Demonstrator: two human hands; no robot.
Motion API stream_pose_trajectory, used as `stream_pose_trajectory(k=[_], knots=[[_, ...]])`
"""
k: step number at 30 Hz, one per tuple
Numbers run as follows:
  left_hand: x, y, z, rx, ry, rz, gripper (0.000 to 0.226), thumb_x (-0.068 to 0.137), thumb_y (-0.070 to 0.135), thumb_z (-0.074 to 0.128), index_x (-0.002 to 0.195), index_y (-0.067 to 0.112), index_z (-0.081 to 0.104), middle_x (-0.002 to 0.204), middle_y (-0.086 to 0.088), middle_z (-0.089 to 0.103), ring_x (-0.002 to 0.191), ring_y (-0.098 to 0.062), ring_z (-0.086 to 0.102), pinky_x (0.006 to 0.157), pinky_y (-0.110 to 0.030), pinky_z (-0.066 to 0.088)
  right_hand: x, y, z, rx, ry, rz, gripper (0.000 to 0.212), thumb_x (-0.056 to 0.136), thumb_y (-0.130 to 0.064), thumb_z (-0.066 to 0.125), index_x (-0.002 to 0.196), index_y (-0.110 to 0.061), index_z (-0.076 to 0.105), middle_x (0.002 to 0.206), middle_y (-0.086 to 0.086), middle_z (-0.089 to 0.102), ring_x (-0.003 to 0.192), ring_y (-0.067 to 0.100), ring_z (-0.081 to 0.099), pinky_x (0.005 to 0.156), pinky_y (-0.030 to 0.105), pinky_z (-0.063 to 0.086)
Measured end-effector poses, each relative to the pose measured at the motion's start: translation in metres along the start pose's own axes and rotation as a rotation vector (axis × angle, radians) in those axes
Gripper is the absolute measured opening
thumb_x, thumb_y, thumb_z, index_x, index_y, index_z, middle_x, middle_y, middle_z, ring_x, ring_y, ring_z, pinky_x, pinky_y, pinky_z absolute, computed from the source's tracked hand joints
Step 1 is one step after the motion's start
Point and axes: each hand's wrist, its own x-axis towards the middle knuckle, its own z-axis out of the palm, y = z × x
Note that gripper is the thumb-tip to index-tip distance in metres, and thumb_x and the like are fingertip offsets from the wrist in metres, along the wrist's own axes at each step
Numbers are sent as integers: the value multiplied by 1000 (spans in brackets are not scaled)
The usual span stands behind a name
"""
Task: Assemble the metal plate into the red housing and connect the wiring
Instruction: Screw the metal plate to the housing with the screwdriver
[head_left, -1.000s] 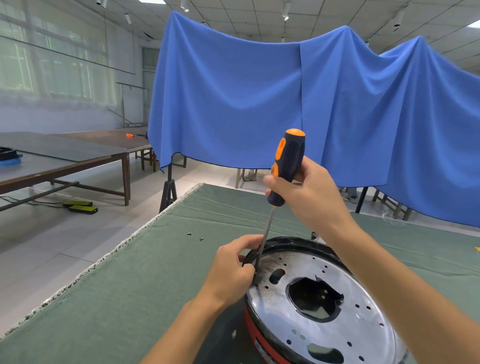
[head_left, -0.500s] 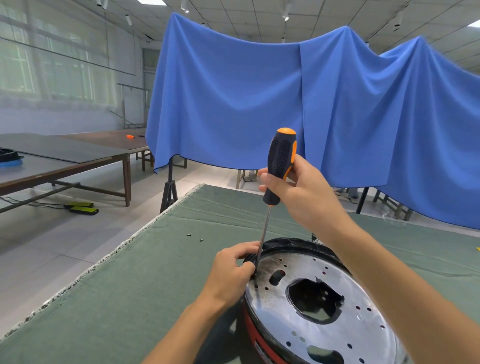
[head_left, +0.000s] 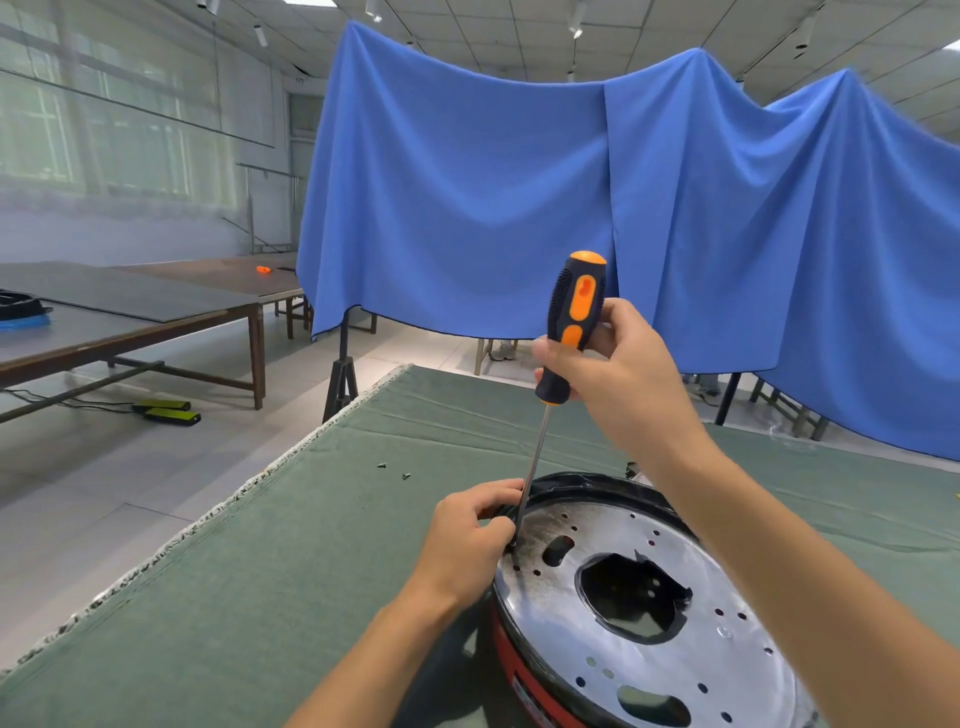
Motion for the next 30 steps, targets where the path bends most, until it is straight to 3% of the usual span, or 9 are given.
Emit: stream_pose_trajectory(k=[5, 9, 12, 16, 18, 20, 23, 27, 30], knots=[[1, 1, 0, 17, -4, 20, 57, 65, 1, 47, 68, 52, 71, 89, 40, 65, 94, 15, 60, 76, -2, 44, 3, -6, -4, -73, -64, -12, 14, 83, -13, 70, 88, -21, 59, 89, 1, 69, 90, 25, 67, 86, 49, 53], [0, -1, 0, 8, 4, 10, 46, 63, 5, 46, 75, 39, 75, 96, 27, 70, 97, 3, 65, 82, -14, 50, 4, -3, -1, -253, 106, 7, 28, 75, -34, 77, 82, -28, 51, 62, -18, 64, 68, -2, 62, 83, 42, 52], [0, -1, 0, 3, 10, 0, 44, 63, 5, 47, 74, 36, 76, 96, 27, 70, 97, 2, 65, 82, -14, 50, 6, -5, -2, -264, 89, 19, 28, 75, -35, 78, 86, -25, 54, 75, -15, 60, 83, 14, 63, 84, 45, 52], [0, 0, 0, 4, 10, 6, 49, 67, -4, 48, 72, 37, 75, 92, 30, 69, 94, 6, 65, 79, -10, 49, 6, -6, -3, -120, -46, 22, 14, 80, -16, 74, 85, -12, 61, 80, 3, 63, 87, 33, 65, 84, 51, 53], [0, 0, 0, 12, 14, -3, 43, 67, -4, 48, 73, 30, 75, 93, 30, 70, 95, 4, 65, 82, -14, 50, 8, -1, -6, -161, -7, 6, 18, 79, -22, 76, 84, -12, 62, 64, -10, 64, 73, 13, 68, 79, 41, 55], [0, -2, 0, 27, 15, -9, 39, 69, -6, 49, 75, 23, 74, 93, 30, 70, 97, 3, 65, 86, -17, 51, 8, 4, -3, -304, 97, -9, 27, 76, -34, 75, 85, -17, 56, 50, -23, 59, 57, -16, 57, 65, 10, 43], [0, -3, 1, 30, 31, -28, 36, 69, -3, 49, 75, 23, 74, 94, 27, 70, 98, 2, 65, 87, -20, 51, 3, 8, 5, -337, 226, -36, 35, 75, -36, 75, 85, -18, 47, 60, -16, 56, 51, -29, 44, 57, -1, 33], [0, 1, 1, 30, 29, -42, 38, 64, 5, 47, 76, 30, 74, 92, 33, 68, 96, 7, 64, 83, -15, 51, 4, 4, 4, -213, 83, -30, 28, 79, -33, 74, 90, -18, 54, 76, -15, 58, 64, -9, 61, 62, 9, 41], [0, 3, 0, 51, 21, -25, 60, 71, -10, 49, 68, 45, 73, 85, 42, 63, 91, 18, 59, 75, -2, 44, 6, 1, 0, -85, -57, -23, 10, 84, -18, 70, 89, -16, 62, 83, 4, 67, 86, 27, 67, 83, 44, 54]])
